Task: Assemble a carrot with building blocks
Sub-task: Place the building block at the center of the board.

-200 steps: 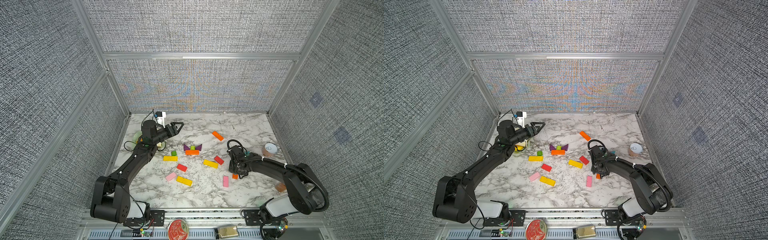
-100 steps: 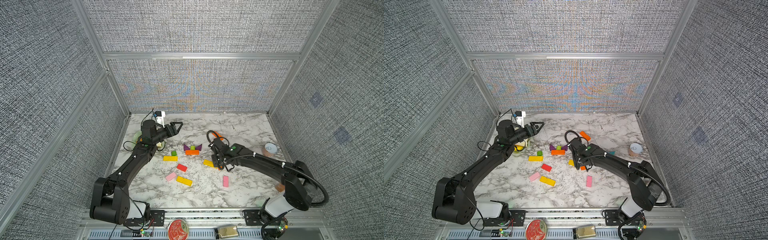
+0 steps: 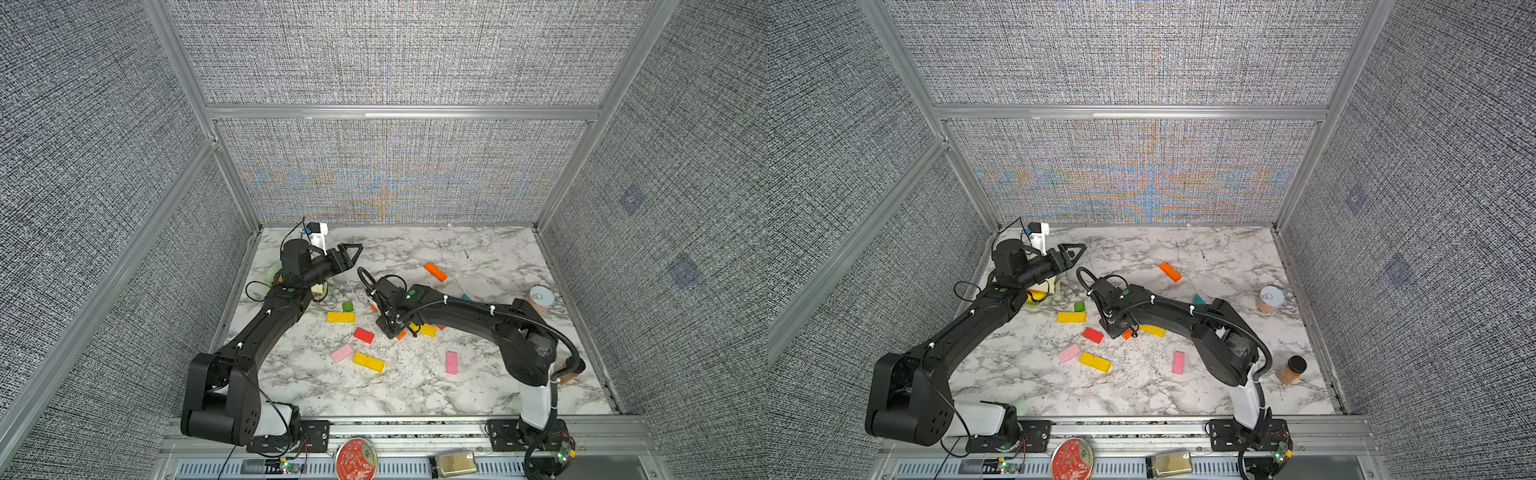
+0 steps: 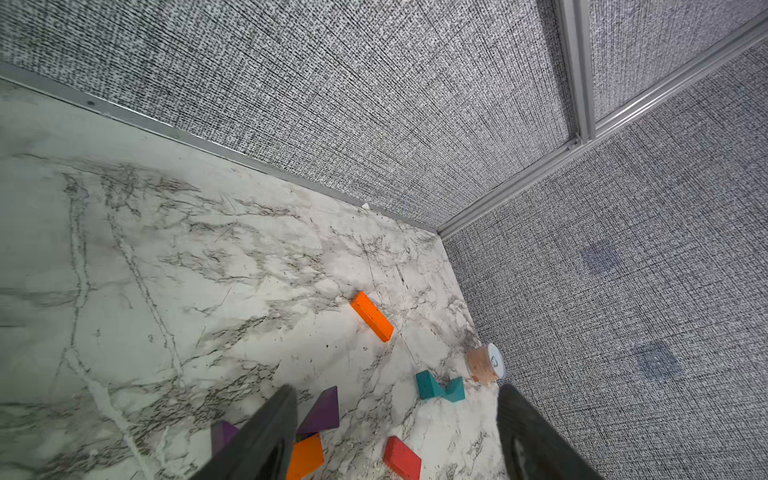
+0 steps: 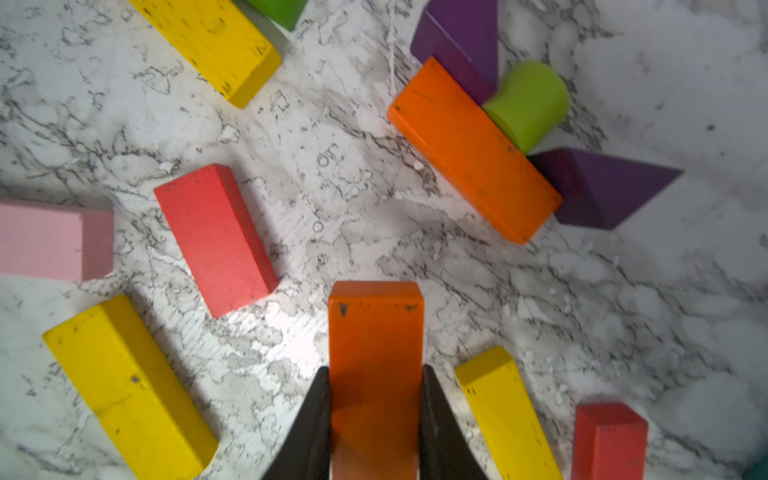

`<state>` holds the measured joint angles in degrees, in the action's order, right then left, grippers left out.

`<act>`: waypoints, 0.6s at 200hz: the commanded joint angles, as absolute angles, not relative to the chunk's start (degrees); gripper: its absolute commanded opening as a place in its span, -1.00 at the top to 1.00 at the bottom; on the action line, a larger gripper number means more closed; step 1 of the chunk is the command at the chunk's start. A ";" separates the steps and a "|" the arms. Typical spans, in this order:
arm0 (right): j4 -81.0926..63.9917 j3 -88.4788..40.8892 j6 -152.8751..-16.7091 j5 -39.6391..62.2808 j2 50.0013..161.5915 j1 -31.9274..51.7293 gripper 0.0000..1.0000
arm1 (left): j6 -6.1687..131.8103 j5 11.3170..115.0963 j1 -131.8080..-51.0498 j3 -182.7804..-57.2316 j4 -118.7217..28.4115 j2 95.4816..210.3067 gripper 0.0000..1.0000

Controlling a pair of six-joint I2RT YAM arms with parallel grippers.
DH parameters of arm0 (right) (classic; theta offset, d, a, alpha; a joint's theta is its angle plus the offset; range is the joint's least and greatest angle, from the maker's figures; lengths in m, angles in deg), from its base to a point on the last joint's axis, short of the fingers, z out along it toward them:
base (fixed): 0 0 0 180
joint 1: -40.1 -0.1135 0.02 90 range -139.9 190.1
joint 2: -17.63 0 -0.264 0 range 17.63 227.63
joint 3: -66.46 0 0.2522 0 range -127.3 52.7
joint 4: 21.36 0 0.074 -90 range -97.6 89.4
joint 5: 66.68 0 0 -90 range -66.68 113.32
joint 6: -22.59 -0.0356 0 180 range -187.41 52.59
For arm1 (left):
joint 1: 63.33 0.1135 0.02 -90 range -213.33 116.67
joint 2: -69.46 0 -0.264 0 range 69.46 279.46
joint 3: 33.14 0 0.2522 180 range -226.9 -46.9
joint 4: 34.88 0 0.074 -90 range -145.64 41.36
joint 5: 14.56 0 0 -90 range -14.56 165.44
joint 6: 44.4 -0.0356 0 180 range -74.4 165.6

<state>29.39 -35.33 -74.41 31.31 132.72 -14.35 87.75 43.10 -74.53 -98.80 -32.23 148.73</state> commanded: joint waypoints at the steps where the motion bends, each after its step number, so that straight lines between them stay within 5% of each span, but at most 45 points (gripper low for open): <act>1: 30.29 -38.43 -69.02 29.36 135.51 -14.17 0.65 | 86.91 44.96 -73.38 -99.04 -32.63 147.79 -0.54; 74: 30.10 -43.37 -65.17 27.46 141.16 -12.81 0.64 | 86.10 48.18 -70.73 -98.76 -33.83 146.68 -0.54; 120: 30.37 -44.25 -65.03 28.12 142.36 -12.81 0.40 | 86.45 47.81 -70.23 -98.74 -33.78 146.93 -0.53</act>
<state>29.50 -43.79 -65.80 27.79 142.34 -12.74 86.99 47.84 -70.44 -98.80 -33.76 146.94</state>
